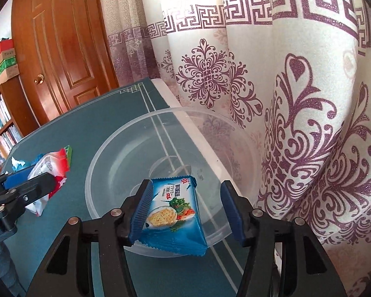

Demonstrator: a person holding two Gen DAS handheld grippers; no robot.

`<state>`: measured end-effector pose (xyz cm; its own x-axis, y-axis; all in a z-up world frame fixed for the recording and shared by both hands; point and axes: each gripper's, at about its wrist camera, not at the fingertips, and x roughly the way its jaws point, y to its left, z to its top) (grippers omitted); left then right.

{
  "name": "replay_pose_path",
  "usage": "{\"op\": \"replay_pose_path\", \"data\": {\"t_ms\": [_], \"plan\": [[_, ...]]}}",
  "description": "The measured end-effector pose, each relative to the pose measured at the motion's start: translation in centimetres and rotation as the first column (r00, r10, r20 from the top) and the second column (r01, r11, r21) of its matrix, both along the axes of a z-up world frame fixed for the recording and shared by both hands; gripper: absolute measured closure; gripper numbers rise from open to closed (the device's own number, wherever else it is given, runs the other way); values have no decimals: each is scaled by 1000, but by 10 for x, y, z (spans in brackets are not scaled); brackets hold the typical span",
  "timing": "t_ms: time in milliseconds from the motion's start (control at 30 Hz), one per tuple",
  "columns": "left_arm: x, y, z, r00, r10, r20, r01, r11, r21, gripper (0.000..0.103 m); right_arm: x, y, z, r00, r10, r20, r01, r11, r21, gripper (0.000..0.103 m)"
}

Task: Organize objects
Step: 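Carry both packets to the clear bowl and lower them inside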

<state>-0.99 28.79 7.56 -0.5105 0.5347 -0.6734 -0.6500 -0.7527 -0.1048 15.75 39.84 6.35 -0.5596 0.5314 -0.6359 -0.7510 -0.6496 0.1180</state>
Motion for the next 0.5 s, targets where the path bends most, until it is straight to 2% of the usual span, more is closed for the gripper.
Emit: {"op": "replay_pose_path", "data": {"t_ms": [233, 300, 400, 500], "plan": [[-1, 39, -2, 998, -63, -2, 63, 998, 10, 47, 5, 4, 1, 999, -39, -3, 39, 999, 5, 45], [-2, 45, -4, 998, -63, 5, 63, 998, 16, 35, 7, 4, 3, 999, -46, -7, 46, 999, 12, 45], [-2, 42, -5, 999, -48, 11, 47, 998, 35, 22, 8, 3, 6, 998, -58, -7, 58, 998, 32, 45], [-5, 35, -4, 1000, -19, 10, 19, 999, 30, 18, 9, 3, 7, 997, -79, -4, 79, 996, 49, 45]]}}
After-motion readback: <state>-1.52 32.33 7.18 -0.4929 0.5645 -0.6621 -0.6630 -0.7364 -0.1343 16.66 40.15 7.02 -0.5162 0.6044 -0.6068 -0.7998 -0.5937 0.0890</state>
